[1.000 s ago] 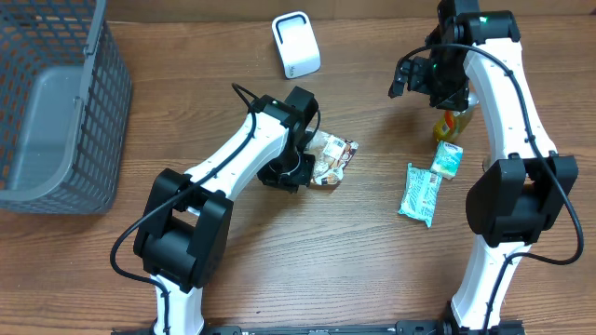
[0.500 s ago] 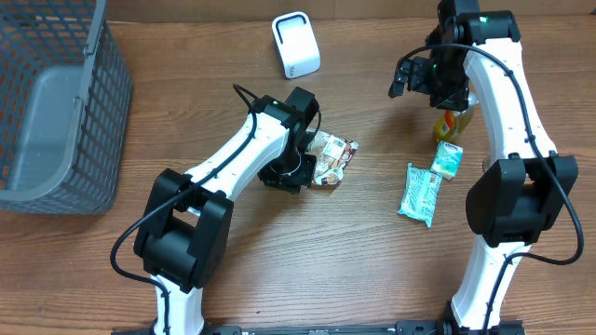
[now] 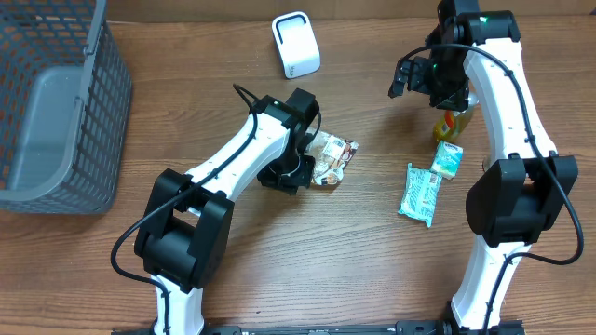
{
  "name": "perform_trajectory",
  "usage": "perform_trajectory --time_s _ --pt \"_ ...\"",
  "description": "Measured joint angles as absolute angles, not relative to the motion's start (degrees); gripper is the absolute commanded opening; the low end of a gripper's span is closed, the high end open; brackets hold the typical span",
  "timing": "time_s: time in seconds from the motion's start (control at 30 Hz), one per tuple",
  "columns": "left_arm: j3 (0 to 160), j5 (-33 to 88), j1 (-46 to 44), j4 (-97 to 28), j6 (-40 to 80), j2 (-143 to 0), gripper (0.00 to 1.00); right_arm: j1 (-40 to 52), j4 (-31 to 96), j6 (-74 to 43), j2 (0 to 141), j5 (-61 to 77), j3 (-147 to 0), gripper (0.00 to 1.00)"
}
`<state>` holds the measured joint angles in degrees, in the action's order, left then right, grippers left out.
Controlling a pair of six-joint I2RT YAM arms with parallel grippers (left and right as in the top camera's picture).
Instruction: Scan the item barcode
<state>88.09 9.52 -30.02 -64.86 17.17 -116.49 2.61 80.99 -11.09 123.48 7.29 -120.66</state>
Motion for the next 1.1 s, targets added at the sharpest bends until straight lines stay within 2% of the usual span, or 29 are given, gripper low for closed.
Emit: perform_trajectory --time_s 0.07,0.1,0.17,0.23,0.47,0.83,1.1 --pt "88.1 8.4 -29.9 -62.4 18.3 -116.5 0.08 2.6 81.0 -11.1 123.5 7.3 -120.7 1.0" --pt "88.1 8.0 -29.6 -61.0 19.6 -116.5 0.15 2.6 81.0 -11.1 123.5 7.3 -120.7 1.0" --pt "88.1 7.6 -29.0 -58.5 21.8 -116.5 0.36 2.6 81.0 -11.1 123.5 7.3 -120.7 1.0" --pt "88.1 7.2 -27.7 -57.1 24.8 -116.5 0.48 2.6 81.0 -11.1 123.5 7.3 -120.7 1.0" --pt "88.1 6.6 -21.5 -52.2 37.5 -116.5 0.72 2.6 81.0 -11.1 123.5 7.3 -120.7 1.0" --pt "88.1 6.4 -21.8 -50.1 42.5 -116.5 0.76 2.6 81.0 -11.1 123.5 7.3 -120.7 1.0" --pt "87.1 6.3 -22.2 -50.3 51.5 -116.5 0.85 2.6 81.0 -11.1 123.5 7.3 -120.7 1.0"
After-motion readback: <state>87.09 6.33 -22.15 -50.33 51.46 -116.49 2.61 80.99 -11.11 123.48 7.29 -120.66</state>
